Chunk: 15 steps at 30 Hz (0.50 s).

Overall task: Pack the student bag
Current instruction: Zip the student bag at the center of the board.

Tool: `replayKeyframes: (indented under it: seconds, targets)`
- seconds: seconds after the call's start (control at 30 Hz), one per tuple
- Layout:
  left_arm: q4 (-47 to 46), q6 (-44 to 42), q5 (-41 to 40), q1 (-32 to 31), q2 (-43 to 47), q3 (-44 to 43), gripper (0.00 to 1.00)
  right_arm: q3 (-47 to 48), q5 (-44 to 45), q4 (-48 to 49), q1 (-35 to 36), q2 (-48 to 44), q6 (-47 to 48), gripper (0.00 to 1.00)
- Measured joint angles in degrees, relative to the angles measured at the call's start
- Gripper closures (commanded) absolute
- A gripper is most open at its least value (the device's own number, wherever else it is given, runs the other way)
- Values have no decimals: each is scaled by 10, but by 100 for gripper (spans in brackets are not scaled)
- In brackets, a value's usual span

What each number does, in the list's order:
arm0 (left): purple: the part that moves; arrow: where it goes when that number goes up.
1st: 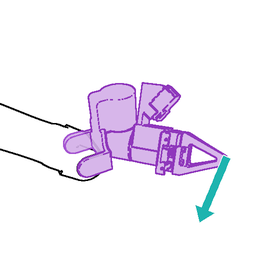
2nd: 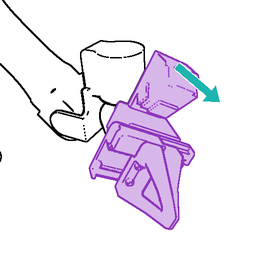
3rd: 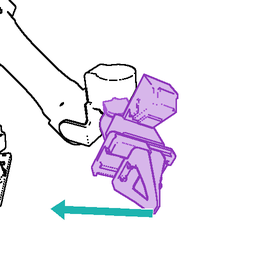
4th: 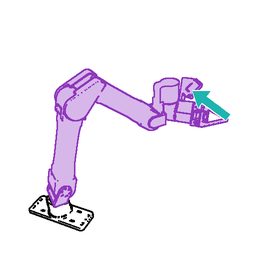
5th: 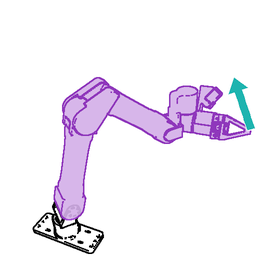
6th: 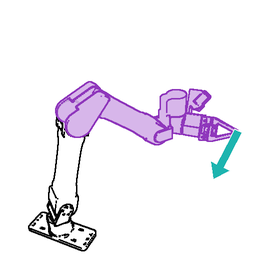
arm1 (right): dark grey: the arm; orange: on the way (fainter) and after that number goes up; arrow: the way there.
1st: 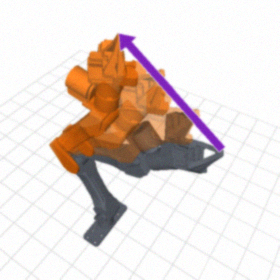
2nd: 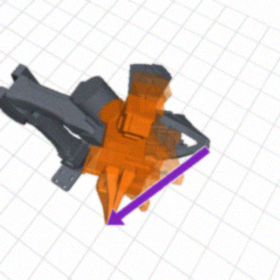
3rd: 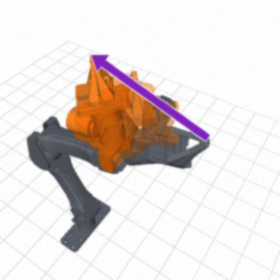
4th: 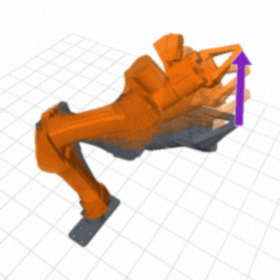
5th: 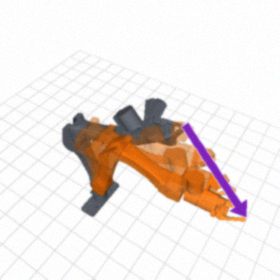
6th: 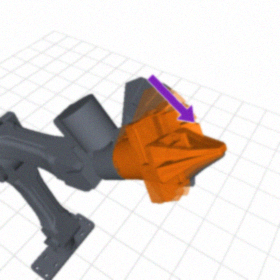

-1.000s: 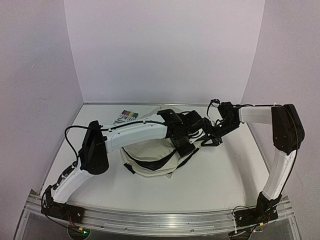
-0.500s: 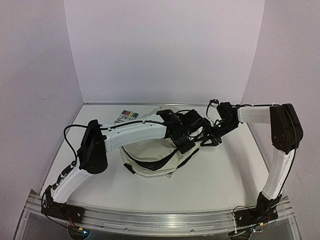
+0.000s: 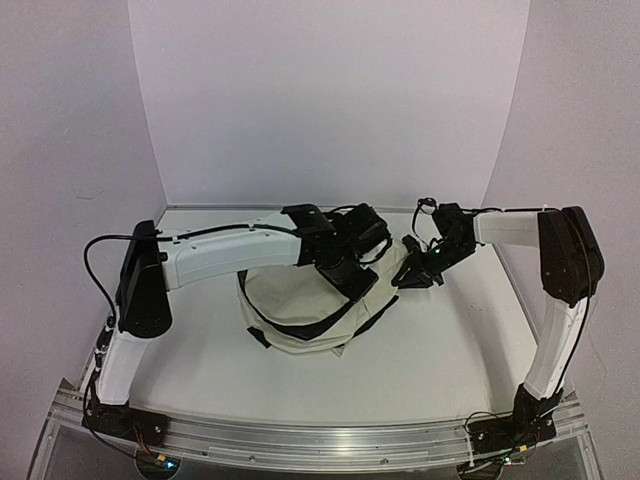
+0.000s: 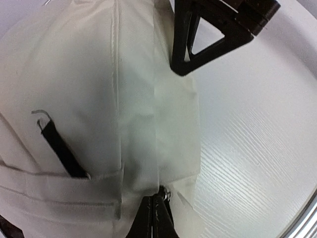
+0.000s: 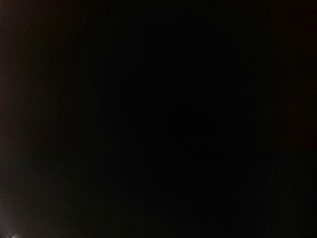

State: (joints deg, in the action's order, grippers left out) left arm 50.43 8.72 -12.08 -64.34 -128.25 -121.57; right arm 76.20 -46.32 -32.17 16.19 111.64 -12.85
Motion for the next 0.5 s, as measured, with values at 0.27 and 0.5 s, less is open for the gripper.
replayKeyframes:
  seconds: [0.27, 0.5]
  targets:
    - [-31, 76, 31, 0, 86, 154, 100, 4, 4, 0, 4, 0, -1, 100]
    - [-50, 129, 35, -1, 157, 260, 100, 4, 10, 0, 5, 0, -1, 100]
